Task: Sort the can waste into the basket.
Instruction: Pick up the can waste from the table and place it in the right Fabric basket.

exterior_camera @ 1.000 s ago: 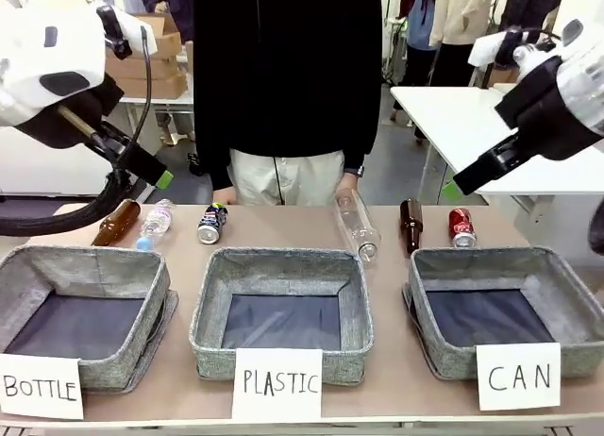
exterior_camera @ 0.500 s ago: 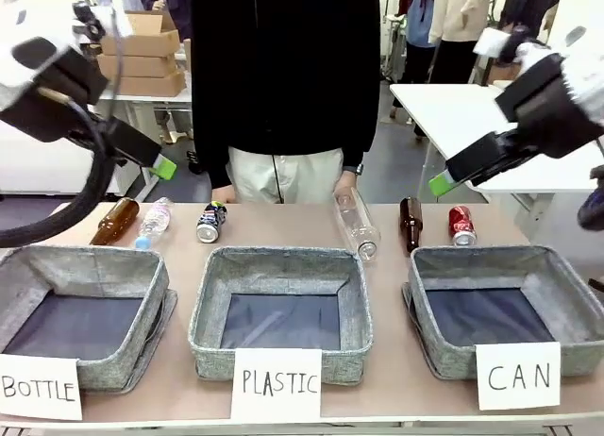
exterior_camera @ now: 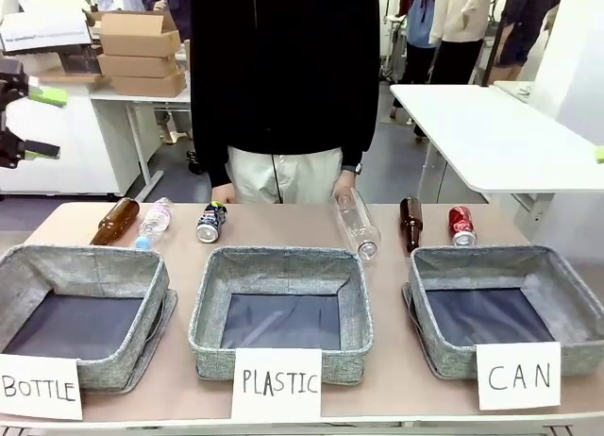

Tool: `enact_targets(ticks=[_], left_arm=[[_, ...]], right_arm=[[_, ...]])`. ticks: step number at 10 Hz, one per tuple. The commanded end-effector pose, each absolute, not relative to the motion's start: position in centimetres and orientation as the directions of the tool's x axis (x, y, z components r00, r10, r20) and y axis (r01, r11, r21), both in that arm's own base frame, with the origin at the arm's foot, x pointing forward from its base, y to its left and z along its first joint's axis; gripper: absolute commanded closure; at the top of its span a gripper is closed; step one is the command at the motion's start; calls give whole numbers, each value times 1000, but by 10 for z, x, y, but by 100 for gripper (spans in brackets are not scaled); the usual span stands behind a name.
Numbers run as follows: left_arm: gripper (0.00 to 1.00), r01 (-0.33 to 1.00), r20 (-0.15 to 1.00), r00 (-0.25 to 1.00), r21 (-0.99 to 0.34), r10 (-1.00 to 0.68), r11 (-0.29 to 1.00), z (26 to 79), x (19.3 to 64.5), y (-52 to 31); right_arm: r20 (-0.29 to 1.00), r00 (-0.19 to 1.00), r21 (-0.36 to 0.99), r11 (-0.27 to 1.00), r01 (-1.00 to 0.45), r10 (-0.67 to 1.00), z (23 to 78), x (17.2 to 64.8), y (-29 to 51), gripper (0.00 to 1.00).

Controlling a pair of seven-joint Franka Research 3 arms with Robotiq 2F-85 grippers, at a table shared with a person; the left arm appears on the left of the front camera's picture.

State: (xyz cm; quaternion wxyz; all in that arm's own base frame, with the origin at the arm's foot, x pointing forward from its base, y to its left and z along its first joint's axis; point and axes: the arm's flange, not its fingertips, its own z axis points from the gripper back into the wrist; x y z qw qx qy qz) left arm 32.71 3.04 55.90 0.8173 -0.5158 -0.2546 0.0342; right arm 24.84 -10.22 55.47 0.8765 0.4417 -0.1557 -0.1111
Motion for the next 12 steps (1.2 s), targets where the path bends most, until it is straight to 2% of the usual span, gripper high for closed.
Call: enact_targets(ticks=[1,2,3,12], left_arm=[[0,64,203,730,-971,653,231,512,310,11],[0,-32,212,738,-937,641,347,505,321,6],[0,109,280,845,-924,455,366,553,336,43],[0,109,280,845,-924,455,366,553,336,43]], right_arm=[[100,729,844,446,299,-677,515,243,-99,0],[175,927,809,585,57,-332,555,248,-102,0],[175,927,809,585,57,-332,555,248,-102,0],[175,927,809,585,57,-332,555,248,-102,0]])
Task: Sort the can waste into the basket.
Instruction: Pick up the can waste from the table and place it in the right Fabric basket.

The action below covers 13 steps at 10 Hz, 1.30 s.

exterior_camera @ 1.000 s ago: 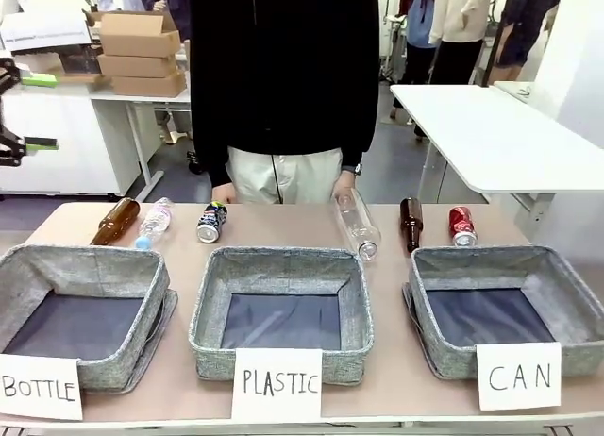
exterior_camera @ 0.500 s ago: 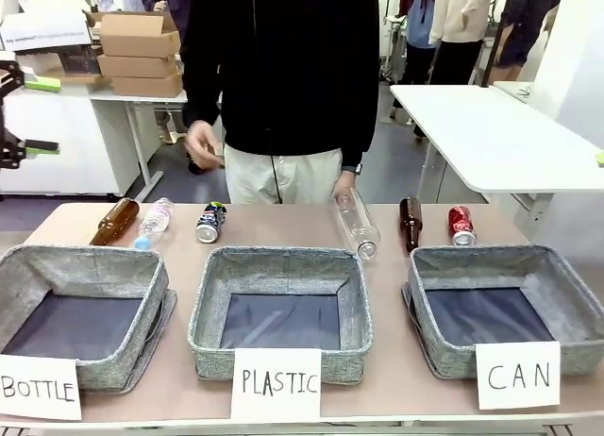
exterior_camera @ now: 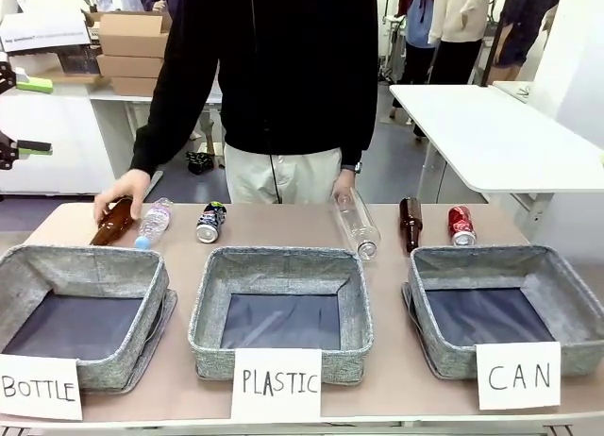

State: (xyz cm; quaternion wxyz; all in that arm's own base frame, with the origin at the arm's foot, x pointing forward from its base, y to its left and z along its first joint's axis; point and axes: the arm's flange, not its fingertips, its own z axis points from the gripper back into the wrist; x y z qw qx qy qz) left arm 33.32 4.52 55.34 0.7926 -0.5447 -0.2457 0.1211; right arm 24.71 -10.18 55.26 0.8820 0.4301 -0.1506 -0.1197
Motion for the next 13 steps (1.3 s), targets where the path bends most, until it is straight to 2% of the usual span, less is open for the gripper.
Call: enact_targets(ticks=[1,4,5,6,7,9,10,11,12,13], left_arm=[[0,109,280,845,-924,455,366,553,336,43],[0,109,280,845,-924,455,366,553,336,43],[0,109,280,845,-924,455,366,553,336,43],[0,109,280,845,-924,455,366,553,336,43],[0,109,280,845,-924,455,366,553,336,43],[0,109,280,845,-924,455,366,553,336,43],[0,109,280,845,-924,455,366,553,336,43],[0,109,280,845,-924,455,366,553,336,43],[0,109,280,845,-924,455,366,553,336,43],[0,109,280,845,-924,455,366,553,336,43]], right_arm=[[175,927,809,585,57,-332,555,248,-102,0],[163,926,799,596,80,-342,553,247,-101,0],[259,916,578,809,106,-305,562,273,-76,0],[314,933,401,915,41,-179,570,308,-54,0],[296,949,217,975,45,-110,565,354,-36,0],[244,968,56,997,53,-65,542,417,-17,0],[197,976,33,996,85,-90,523,439,-10,0],[185,969,92,984,151,-166,509,448,-9,0],[129,976,237,961,140,-174,528,414,-12,0],[221,973,58,997,59,-71,502,440,-2,0]])
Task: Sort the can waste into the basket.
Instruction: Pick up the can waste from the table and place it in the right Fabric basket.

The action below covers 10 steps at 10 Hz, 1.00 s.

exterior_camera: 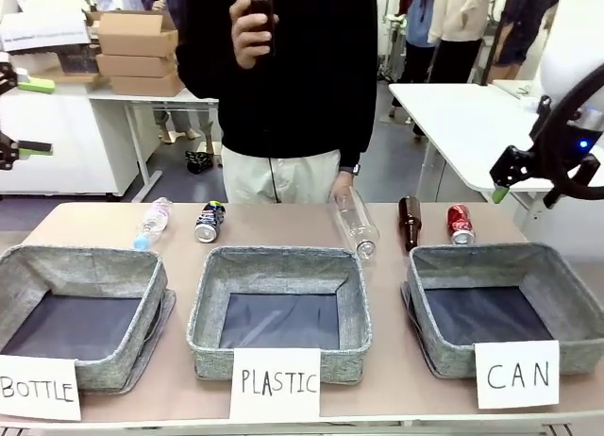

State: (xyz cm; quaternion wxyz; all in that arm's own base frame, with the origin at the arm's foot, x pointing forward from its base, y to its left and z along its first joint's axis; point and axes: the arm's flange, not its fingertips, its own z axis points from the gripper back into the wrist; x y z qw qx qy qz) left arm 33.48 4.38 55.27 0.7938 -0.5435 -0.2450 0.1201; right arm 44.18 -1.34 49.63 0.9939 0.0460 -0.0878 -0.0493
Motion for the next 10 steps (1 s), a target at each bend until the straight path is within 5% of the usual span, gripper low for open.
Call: enact_targets(ticks=[1,2,4,7,10], left_arm=[[0,109,280,845,-924,455,366,553,336,43],[0,109,280,845,-924,455,366,553,336,43],[0,109,280,845,-924,455,366,553,336,43],[0,109,280,845,-924,455,366,553,336,43],[0,109,280,845,-924,455,366,553,336,43]], right_arm=[[221,973,58,997,59,-71,502,440,-2,0],[170,980,100,991,90,-106,496,442,-13,0],[37,923,248,898,364,-384,474,532,-11,0],[66,881,166,876,454,-469,431,626,2,0],[52,859,-1,860,510,-509,375,662,3,0]])
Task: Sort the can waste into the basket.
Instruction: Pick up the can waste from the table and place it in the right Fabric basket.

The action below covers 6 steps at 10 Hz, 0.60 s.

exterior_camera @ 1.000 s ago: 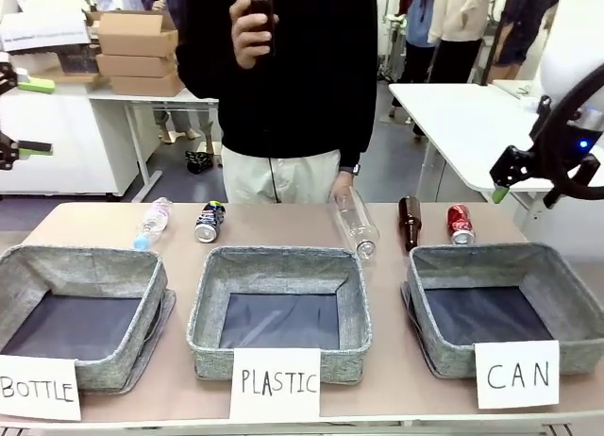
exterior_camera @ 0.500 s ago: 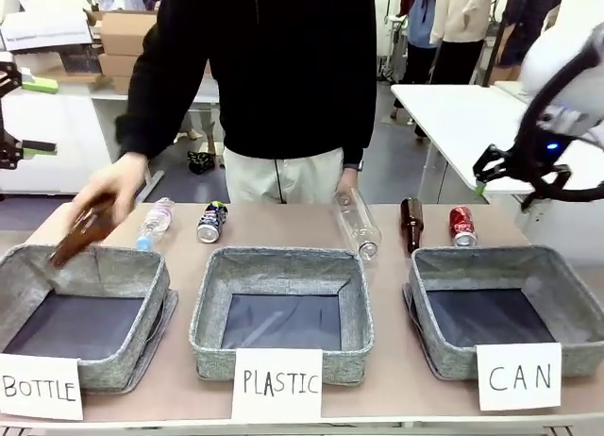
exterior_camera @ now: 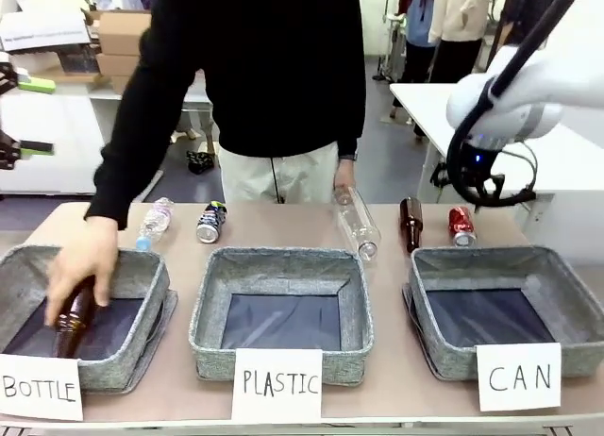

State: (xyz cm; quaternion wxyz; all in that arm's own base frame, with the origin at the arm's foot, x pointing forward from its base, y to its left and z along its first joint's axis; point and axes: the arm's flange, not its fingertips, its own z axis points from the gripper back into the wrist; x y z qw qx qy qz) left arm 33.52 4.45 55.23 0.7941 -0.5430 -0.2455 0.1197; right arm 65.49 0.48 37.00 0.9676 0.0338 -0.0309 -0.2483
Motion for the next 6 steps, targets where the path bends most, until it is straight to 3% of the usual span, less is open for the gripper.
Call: enact_targets(ticks=[1,3,6], left_arm=[[0,109,280,845,-924,455,366,553,336,43],[0,109,280,845,-924,455,366,553,336,43],[0,109,280,845,-924,455,366,553,336,43]], right_arm=[[47,861,-64,859,508,-506,362,665,-1,0],[57,884,-146,872,467,-464,340,666,-5,0],[-22,905,-79,903,422,-425,319,666,-12,0]])
